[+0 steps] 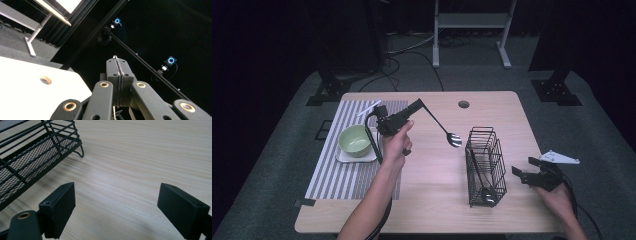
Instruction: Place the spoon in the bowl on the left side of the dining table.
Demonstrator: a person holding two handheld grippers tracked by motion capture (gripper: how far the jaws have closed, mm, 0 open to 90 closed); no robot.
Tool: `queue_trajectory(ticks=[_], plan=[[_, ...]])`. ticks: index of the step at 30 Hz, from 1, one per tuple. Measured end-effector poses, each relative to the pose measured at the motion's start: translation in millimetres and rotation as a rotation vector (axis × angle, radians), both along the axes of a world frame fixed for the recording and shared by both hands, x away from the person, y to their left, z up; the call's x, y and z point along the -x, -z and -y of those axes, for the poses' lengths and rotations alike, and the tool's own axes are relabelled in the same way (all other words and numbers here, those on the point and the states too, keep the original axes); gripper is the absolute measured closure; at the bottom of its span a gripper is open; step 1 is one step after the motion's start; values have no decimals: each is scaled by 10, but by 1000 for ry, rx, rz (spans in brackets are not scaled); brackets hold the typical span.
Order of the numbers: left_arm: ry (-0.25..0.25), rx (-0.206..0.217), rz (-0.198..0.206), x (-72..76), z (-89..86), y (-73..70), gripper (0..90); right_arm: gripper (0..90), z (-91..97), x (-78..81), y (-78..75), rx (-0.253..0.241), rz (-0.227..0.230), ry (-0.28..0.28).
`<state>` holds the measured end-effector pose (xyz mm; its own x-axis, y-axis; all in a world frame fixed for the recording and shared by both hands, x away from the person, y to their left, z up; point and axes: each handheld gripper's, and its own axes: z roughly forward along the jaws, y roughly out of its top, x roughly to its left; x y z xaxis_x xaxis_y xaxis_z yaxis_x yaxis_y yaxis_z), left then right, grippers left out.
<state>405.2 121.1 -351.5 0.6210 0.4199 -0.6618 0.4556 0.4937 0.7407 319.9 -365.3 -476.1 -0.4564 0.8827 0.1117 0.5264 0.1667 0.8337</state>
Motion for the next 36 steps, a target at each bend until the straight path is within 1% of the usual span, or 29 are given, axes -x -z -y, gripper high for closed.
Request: queue_trajectory(ticks=[5, 7, 10, 12, 16, 19, 25, 26, 28, 29, 36], plan=[[-12, -5, 1, 10, -57, 10, 899, 136, 3, 2, -1, -2, -1, 4], [-18, -5, -1, 15, -108, 24, 899, 136, 2, 1, 0, -2, -2, 4], [-23, 0, -3, 20, -145, 36, 900, 137, -2, -1, 0, 2, -1, 1], [-30, 9, -8, 27, -175, 49, 900, 137, -5, -7, 5, -4, -5, 4], [-34, 5, -6, 34, -205, 57, 900, 136, -8, -8, 4, -2, -3, 2], [-39, 10, -7, 36, -238, 62, 900, 137, -7, -7, 4, -2, -4, 2], [-54, 2, -7, 50, -330, 73, 899, 137, -6, -6, 4, -3, -4, 4], [-62, 4, -10, 55, -353, 74, 899, 137, -10, -8, 7, 0, -5, 2], [-63, 7, -9, 57, -373, 79, 899, 137, -13, -9, 7, 2, -5, 0], [-69, 8, -11, 61, -409, 87, 900, 136, -14, -8, 6, 1, -5, 1], [-87, 8, -19, 74, -506, 135, 899, 137, -18, -12, 8, 4, -5, 1]])
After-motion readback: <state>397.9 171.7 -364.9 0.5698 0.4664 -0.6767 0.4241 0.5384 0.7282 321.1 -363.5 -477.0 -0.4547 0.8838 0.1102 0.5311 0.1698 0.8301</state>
